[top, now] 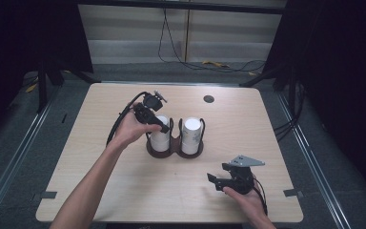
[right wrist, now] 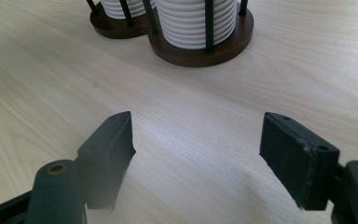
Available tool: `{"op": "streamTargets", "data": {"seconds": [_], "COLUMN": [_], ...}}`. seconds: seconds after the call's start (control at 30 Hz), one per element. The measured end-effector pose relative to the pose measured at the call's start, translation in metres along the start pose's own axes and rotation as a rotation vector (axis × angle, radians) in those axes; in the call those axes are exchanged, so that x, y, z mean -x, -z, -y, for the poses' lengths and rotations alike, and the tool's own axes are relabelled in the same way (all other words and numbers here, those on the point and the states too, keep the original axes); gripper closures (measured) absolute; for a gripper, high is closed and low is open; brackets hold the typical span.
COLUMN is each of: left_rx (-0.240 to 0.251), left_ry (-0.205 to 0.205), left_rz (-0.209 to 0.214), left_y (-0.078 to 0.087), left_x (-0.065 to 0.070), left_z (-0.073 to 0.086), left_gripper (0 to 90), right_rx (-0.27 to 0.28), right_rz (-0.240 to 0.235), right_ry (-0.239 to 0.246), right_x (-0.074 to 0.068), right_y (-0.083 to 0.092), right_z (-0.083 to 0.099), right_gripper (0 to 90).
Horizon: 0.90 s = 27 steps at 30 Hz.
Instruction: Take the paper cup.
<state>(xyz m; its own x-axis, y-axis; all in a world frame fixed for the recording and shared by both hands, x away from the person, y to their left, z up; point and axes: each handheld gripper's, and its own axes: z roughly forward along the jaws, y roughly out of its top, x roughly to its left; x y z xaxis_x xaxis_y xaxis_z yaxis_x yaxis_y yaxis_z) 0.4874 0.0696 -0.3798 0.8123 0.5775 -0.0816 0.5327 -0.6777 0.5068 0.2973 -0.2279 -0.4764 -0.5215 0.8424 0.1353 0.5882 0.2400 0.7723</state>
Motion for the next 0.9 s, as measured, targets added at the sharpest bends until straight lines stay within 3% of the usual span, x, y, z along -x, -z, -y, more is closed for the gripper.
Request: {"op": "streamTargets", "data": {"seconds": [0.03,0.37,0.43,0.9], "left_rx": [0.001,-0.010,-0.007,-0.005], "left_ry": [0.014,0.000,0.013,-0.022], "left_rz": [-0.002,-0.001,0.001,-0.008], "left_y": [-0.0012,-0.0057,-0.0069,-0.0022], "left_x": [0.0010,0.0017,0.0019,0.0025], "left_z": [0.0000,0.0007,0.0007,-0.0009], "left_gripper": [28.0,28.9,29.0,31.0], "right_rx": [0.000,-0.006,-0.005,-0.001], "right_rz": [0.000,0.002,0.002,0.004], "right_ry": [-0.001,0.002,0.002,-0.003], "right_x": [0.0000,-0.0001,-0.0001,0.0012], "right_y": [0.0000,-0.0006,-0.0005,0.0003], "right_z": [0.0000,0.0001,0.0001,-0.0002], "right_gripper": [25.8,25.9,25.9,25.9]}}
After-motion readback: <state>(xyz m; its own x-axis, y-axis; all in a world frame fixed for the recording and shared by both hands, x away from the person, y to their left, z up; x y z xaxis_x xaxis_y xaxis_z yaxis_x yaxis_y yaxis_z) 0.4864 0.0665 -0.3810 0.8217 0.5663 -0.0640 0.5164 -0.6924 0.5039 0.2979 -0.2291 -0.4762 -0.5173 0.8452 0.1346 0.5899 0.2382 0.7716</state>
